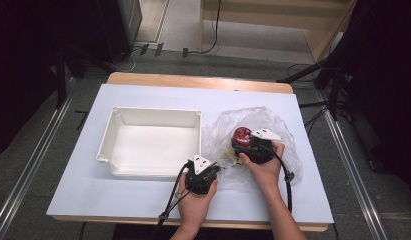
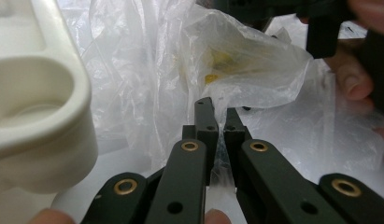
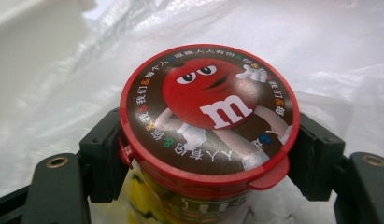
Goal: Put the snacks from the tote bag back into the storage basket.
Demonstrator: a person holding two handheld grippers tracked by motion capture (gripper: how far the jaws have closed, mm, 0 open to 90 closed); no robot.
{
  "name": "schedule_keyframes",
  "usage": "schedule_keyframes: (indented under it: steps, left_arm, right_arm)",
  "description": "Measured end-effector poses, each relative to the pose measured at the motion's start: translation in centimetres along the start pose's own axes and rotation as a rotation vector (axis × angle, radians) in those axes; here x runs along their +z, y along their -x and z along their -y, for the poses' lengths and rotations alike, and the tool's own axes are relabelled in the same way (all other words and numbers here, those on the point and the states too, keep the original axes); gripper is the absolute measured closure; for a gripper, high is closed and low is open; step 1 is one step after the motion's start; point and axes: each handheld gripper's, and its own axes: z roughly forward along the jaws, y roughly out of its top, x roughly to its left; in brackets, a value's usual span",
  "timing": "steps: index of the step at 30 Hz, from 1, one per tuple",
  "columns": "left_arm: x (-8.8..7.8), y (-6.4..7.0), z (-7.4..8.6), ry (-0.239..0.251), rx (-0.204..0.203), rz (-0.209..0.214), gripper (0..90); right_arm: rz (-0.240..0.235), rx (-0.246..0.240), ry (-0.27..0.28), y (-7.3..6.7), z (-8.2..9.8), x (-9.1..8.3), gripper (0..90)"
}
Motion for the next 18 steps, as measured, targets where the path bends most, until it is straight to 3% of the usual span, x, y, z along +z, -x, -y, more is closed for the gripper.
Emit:
schedule_keyframes:
  steps: [1,4,8,16,18]
  left_arm:
    - [0.0,0.0,0.0,0.002,-0.003,0.001,90.0]
    - [0.0,0.0,0.0,0.003,-0.004,0.001,90.0]
    - [0.0,0.0,0.0,0.002,-0.003,0.001,90.0]
    - [0.0,0.0,0.0,0.006,-0.009,0.001,90.0]
    - [0.0,0.0,0.0,0.008,-0.006,0.007,90.0]
  right_arm:
    - [-0.022,0.011,-0.001,0.1,-0.1,-0.1,26.2]
    - [-0.006,-0.018,-0.005,0.0,-0.1,-0.4,26.3]
    - [-0.024,-0.016,0.011,0.0,-0.3,-1.1,26.4]
    - [-0.029,-0.054,0.046,0.4,-1.9,-3.7,26.4]
    - [-0.035,-0.042,0.059,0.6,-2.1,-4.3,26.4]
